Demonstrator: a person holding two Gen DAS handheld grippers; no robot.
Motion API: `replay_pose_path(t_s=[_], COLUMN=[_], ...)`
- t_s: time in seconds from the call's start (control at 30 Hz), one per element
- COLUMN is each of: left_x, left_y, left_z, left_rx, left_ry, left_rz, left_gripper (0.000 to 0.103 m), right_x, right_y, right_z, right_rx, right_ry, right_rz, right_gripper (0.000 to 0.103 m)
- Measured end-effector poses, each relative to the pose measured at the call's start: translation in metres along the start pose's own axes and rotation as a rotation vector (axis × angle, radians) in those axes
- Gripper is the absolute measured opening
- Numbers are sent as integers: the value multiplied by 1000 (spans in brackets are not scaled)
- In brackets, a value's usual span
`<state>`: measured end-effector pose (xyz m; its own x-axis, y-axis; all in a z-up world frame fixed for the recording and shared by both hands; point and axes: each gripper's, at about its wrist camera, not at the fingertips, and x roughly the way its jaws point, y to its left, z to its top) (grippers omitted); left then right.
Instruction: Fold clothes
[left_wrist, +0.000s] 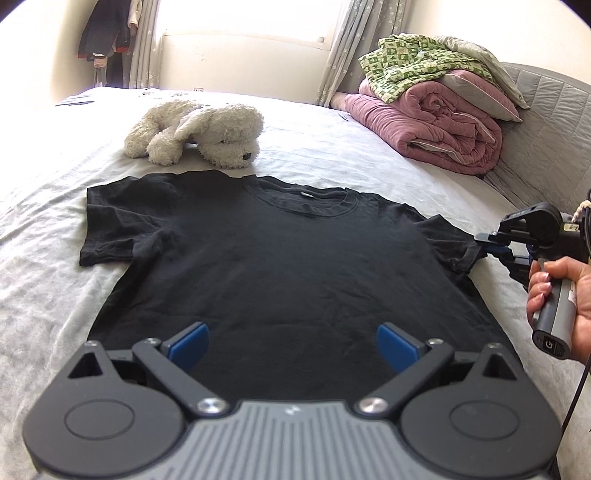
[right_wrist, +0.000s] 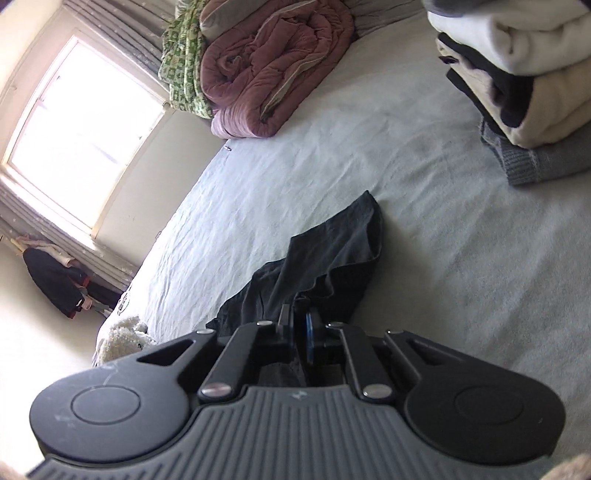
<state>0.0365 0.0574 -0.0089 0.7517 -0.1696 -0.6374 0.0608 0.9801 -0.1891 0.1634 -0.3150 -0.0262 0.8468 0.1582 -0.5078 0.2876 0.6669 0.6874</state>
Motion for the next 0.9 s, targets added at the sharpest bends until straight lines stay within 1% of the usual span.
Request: replay_pose_path(t_s=[0.07,0.2,0.33,0.4,0.7,0.83,0.87,0.9], left_x=[0,0,0,1,5,1,0,-1], left_y=[4,12,13,13,11,17,20,23], left_z=[1,1,1,1,3,3,4,4], left_rx=[-9,-31,-29,-28,-26,-24,-28,-32], left_ry=[7,21,26,30,31,24,26,28], left_rz=[9,14,16,15,6,-18,-29,-40], left_gripper=[98,98,98,98,98,98,98,97], right_x=[3,17,32,40,40,40,33,26], right_y=[14,37,60,67,58,54,52,50], right_z=[-4,-22,-40,-53,-63,-68,-62,-56], right_rx=[-63,-207,-351,-439,-506,-534,-509,-481], right_ry=[4,66,130,171,267,309,285,258], right_rz=[21,41,61,48,78,92,103,115], right_gripper=[9,9,9,9,10,24,39,46])
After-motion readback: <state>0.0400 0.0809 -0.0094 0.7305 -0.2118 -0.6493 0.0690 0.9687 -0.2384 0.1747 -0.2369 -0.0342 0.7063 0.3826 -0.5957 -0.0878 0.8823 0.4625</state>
